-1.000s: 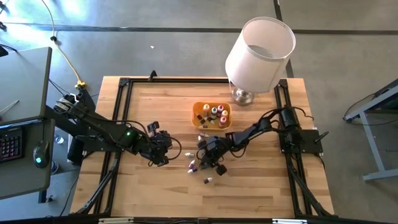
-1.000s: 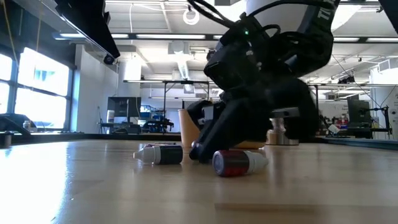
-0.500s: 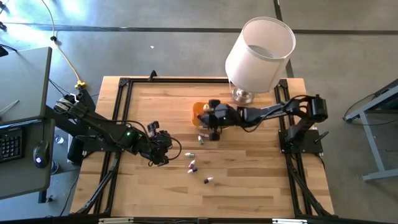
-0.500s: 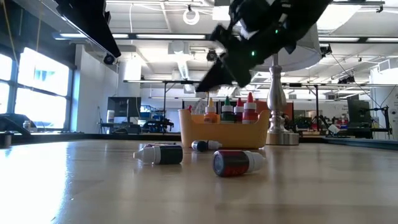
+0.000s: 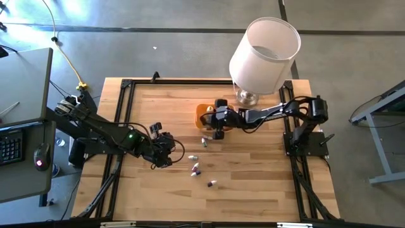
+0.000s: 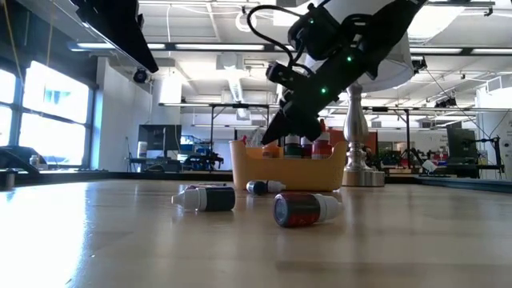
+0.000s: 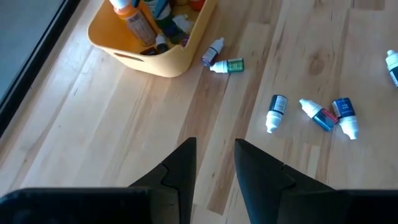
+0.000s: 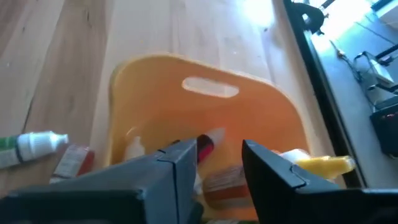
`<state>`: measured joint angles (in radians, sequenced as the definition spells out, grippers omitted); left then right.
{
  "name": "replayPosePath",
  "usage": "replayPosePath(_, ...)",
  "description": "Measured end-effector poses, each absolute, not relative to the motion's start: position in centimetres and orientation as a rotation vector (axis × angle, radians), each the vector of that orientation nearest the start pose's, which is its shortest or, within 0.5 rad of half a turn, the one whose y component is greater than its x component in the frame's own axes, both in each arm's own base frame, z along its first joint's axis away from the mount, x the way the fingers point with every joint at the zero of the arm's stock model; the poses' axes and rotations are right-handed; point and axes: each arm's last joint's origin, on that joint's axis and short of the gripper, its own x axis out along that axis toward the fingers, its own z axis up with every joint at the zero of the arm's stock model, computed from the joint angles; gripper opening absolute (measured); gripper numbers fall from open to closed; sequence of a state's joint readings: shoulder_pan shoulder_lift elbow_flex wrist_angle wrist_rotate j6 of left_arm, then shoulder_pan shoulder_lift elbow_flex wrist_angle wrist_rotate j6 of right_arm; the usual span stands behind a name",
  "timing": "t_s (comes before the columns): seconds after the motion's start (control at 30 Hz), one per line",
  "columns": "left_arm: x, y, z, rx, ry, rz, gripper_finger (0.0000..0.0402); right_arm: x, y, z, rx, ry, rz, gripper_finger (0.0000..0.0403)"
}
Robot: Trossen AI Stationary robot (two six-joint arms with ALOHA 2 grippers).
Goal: Pick & Place food coloring
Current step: Put the small red food coloring bottle into the yellow container
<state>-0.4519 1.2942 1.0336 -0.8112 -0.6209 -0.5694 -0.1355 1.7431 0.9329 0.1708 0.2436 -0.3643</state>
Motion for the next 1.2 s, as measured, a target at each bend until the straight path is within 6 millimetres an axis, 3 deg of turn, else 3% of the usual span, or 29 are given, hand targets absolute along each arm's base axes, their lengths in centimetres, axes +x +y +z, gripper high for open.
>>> replayPosePath(0.1, 22.7, -9.1, 27.2, 0.02, 0.831, 0.4, 0.0105, 35.2, -4.8, 17.2, -0.387, 0.682, -0.23, 0.0135)
replayPosePath(0.2, 22.7, -9.1, 27.2, 0.019, 0.831, 0.4, 0.0105, 35.5, -2.6, 18.2, -0.384, 0.63, -0.132, 0.0139)
replayPosePath(0.3, 22.7, -9.1, 27.2, 0.016, 0.828, 0.401, 0.0105, 35.7, 0.9, 19.7, -0.335, 0.555, 0.024, 0.0139)
replayPosePath(0.43, 22.7, -9.1, 27.2, 0.013, 0.826, 0.401, 0.0105, 35.2, 6.4, 19.9, -0.235, 0.517, 0.247, 0.0139)
replayPosePath(0.63, 22.7, -9.2, 27.3, 0.003, 0.82, 0.402, 0.0105, 34.1, 13.9, 17.6, -0.179, 0.537, 0.369, 0.0139)
replayPosePath(0.77, 22.8, -9.2, 27.3, -0.007, 0.808, 0.399, 0.0105, 33.8, 17.4, 15.7, -0.197, 0.479, 0.389, 0.0139)
replayPosePath(0.93, 23.2, -9.4, 27.6, -0.036, 0.772, 0.388, 0.0105, 33.7, 19.2, 12.2, -0.21, 0.511, 0.342, 0.0139)
replayPosePath(1.07, 23.3, -9.5, 27.7, -0.056, 0.758, 0.373, 0.0105, 33.7, 18.9, 9.3, -0.243, 0.585, 0.253, 0.0139)
replayPosePath(1.2, 23.5, -9.6, 27.8, -0.074, 0.748, 0.357, 0.0105, 34.2, 18.4, 7.7, -0.16, 0.62, 0.246, 0.0139)
